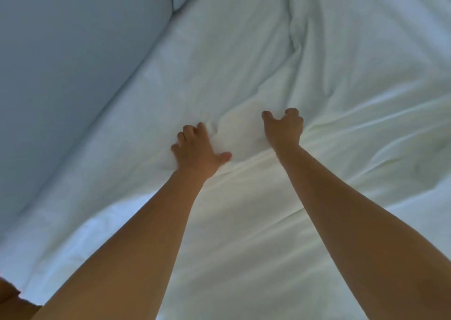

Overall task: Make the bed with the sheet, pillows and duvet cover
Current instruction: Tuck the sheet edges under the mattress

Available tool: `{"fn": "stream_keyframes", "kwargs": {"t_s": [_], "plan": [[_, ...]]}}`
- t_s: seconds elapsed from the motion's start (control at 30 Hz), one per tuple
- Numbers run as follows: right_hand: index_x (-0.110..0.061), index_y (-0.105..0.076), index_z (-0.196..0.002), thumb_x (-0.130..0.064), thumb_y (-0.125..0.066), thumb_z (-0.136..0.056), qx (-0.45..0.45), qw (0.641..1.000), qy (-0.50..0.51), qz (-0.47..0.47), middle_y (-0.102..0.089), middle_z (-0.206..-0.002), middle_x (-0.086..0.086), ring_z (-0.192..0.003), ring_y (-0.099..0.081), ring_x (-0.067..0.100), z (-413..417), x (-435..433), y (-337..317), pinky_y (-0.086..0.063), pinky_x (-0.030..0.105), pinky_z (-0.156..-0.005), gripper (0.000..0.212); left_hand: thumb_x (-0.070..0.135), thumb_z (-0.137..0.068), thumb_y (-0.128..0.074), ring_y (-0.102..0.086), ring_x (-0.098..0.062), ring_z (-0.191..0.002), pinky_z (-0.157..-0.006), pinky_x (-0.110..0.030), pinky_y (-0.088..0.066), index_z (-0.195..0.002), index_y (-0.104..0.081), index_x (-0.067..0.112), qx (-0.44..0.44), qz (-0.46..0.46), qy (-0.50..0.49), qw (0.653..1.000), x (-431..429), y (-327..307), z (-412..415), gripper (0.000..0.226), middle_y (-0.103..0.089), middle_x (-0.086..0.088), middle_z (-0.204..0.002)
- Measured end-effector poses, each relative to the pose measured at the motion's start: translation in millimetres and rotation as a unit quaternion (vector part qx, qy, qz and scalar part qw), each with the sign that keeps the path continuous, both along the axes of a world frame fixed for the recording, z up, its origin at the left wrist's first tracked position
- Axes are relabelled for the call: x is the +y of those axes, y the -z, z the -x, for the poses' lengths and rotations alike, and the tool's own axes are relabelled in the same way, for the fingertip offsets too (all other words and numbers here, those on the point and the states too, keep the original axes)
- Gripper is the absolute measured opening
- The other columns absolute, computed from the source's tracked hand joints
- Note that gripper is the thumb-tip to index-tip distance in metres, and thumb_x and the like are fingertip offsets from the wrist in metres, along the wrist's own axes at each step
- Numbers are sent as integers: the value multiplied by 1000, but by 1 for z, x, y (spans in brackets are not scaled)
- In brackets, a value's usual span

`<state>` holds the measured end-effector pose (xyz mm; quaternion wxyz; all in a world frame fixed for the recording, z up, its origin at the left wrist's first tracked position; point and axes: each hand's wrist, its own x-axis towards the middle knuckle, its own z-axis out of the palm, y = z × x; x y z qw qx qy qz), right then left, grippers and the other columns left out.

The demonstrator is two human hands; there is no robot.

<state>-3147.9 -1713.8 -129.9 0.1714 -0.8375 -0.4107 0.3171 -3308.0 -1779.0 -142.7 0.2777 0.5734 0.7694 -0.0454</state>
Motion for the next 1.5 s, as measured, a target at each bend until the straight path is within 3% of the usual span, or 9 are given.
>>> {"fn": "stream_keyframes", "kwargs": {"t_s": [0.27,0.4,0.5,0.63,0.73,0.93,1.07,1.33,1.5], "plan": [[-8,-47,-124,-83,-40,-69,-32,981,-87,167,-57,-114,11,-107,-55,32,10,49,10,-39,34,-84,94,42,-93,-47,-56,-27,-80,-64,-30,-32,-85,-47,19,-64,-26,37,997,16,16,-3,24,-60,1,-83],[-8,-55,-72,-58,-42,-84,17,956,-166,239,-61,-68,9,-59,-59,24,38,59,-2,-44,29,-60,53,28,-86,-55,-50,-26,-64,-49,-29,-27,-60,-35,20,-125,-92,9,988,14,-6,3,34,-44,5,-57],[-3,-60,-76,-11,-46,-92,-60,930,-289,221,-62,-81,14,-72,-59,29,62,66,-15,-46,30,-76,23,23,-84,-59,-60,-39,-76,-59,-34,-39,-65,-40,15,-71,-176,27,981,28,-35,29,28,-61,-9,-69],[5,-55,-107,-22,-44,-98,231,962,-64,-133,-58,-108,25,-111,-55,39,133,92,-53,-43,44,-96,31,26,-88,-61,-59,-48,-84,-65,-44,-43,-78,-54,6,17,-293,-68,954,70,-67,103,23,-63,-29,-86],[9,-54,-113,-22,-42,-99,321,934,-123,-99,-58,-115,27,-109,-54,38,198,104,-58,-43,41,-94,36,13,-88,-58,-59,-47,-87,-68,-46,-43,-93,-55,-1,34,-327,-119,937,77,-71,132,15,-62,-30,-93],[-6,-11,-149,-48,-32,-98,92,929,-358,30,-17,-156,9,-144,-14,24,223,56,19,-12,39,-116,69,14,-80,-68,-45,-31,-122,-101,-39,-35,-148,-23,12,113,-200,12,973,22,-17,127,81,-45,-14,-135],[-14,12,-149,-55,-29,-95,-26,865,-500,-26,12,-158,2,-144,16,19,214,-15,45,15,36,-112,79,38,-87,-61,-46,-38,-124,-100,-48,-38,-145,-31,9,104,-85,-86,987,-45,8,167,72,-46,-21,-138],[-23,8,-150,-44,-35,-95,-62,778,-625,5,19,-157,0,-138,30,19,216,-141,43,26,39,-105,73,19,-92,-60,-58,-33,-42,-44,-29,-34,-89,-54,-5,158,-38,-36,986,-117,4,215,25,-57,-19,-49],[-21,3,-151,-40,-31,-98,-48,753,-656,13,17,-157,1,-143,20,22,199,-206,33,27,34,-104,66,17,-97,-41,-51,-35,-114,-83,-44,-43,-132,-34,6,199,15,-141,970,-130,4,198,37,-50,-21,-127]]}}
